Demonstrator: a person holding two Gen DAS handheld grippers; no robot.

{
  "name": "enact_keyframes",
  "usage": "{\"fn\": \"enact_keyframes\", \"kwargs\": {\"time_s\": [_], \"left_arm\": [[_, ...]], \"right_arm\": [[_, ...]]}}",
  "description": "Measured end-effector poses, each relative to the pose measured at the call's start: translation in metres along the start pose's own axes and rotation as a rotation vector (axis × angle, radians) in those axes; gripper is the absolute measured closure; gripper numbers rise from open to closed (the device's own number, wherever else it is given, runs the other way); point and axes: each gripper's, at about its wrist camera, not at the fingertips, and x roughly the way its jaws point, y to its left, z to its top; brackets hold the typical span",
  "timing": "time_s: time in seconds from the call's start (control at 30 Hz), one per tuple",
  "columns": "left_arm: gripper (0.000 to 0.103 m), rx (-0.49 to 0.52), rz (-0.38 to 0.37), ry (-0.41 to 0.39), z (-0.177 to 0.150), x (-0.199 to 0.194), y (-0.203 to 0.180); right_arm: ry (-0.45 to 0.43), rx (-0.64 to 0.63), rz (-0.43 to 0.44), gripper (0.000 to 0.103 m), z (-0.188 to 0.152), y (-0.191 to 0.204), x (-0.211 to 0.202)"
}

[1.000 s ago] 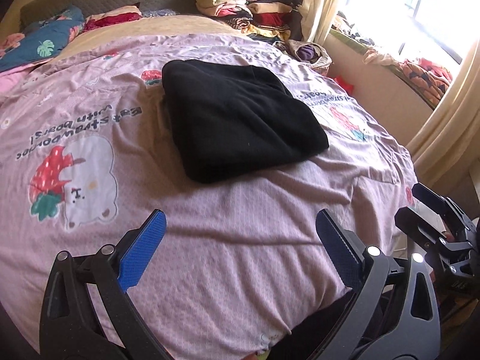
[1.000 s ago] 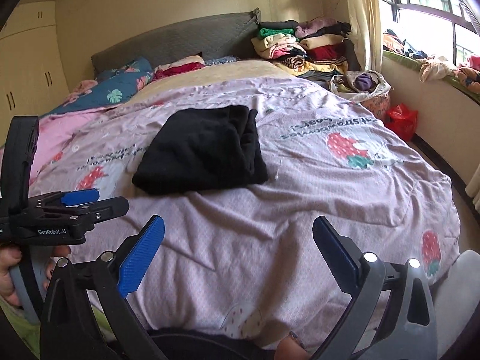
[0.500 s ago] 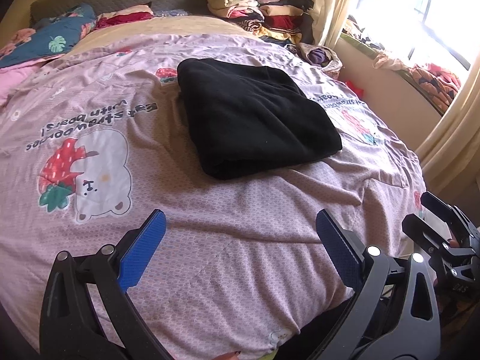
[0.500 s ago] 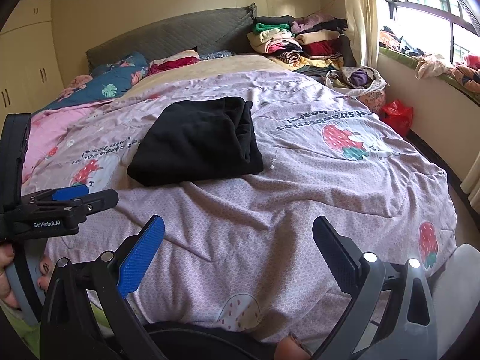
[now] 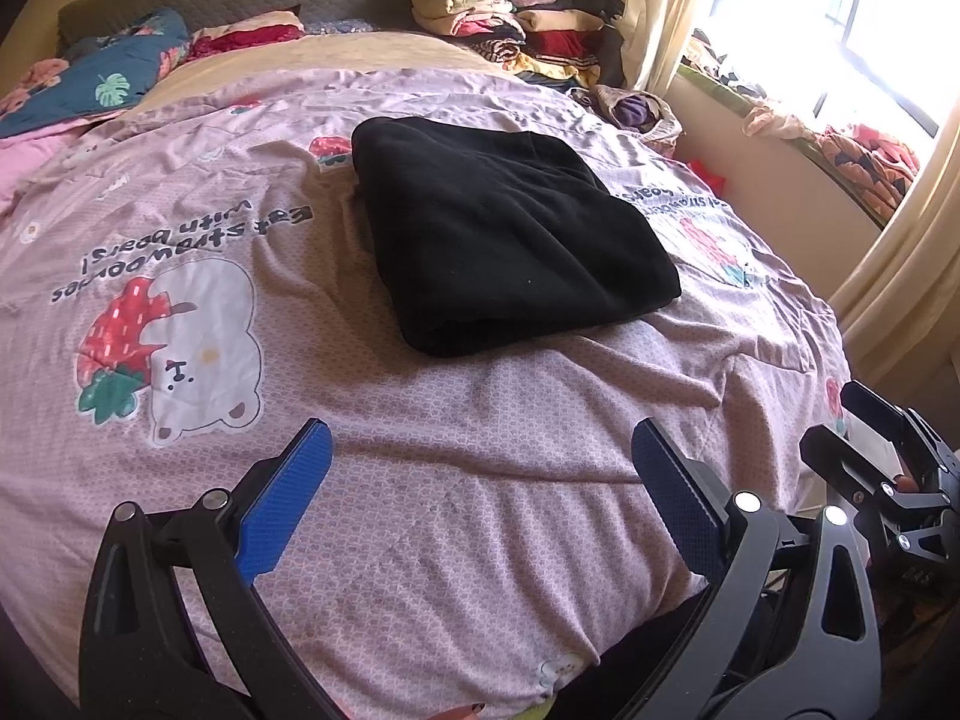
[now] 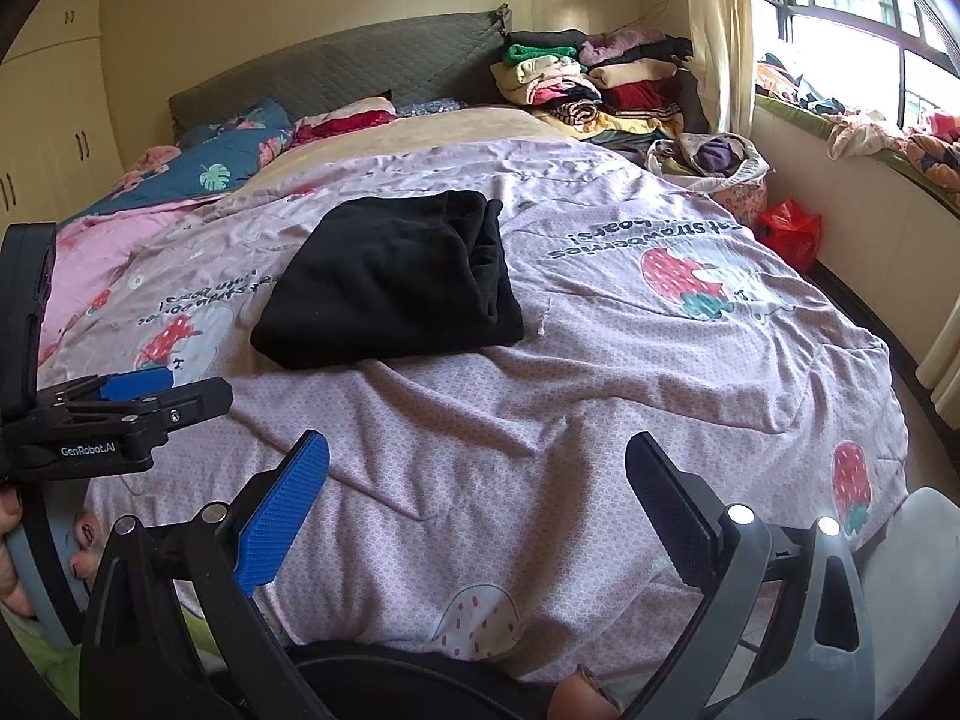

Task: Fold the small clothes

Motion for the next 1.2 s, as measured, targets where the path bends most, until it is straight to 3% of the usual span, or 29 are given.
{"fn": "enact_keyframes", "kwargs": {"time_s": [1.2], "left_arm": [[0.009, 0.011, 0.023, 0.011, -0.0022, 0.0006, 0.0025]], "right_arm": [[0.008, -0.01, -0.021, 0.005, -0.0044, -0.0008, -0.0005]]}}
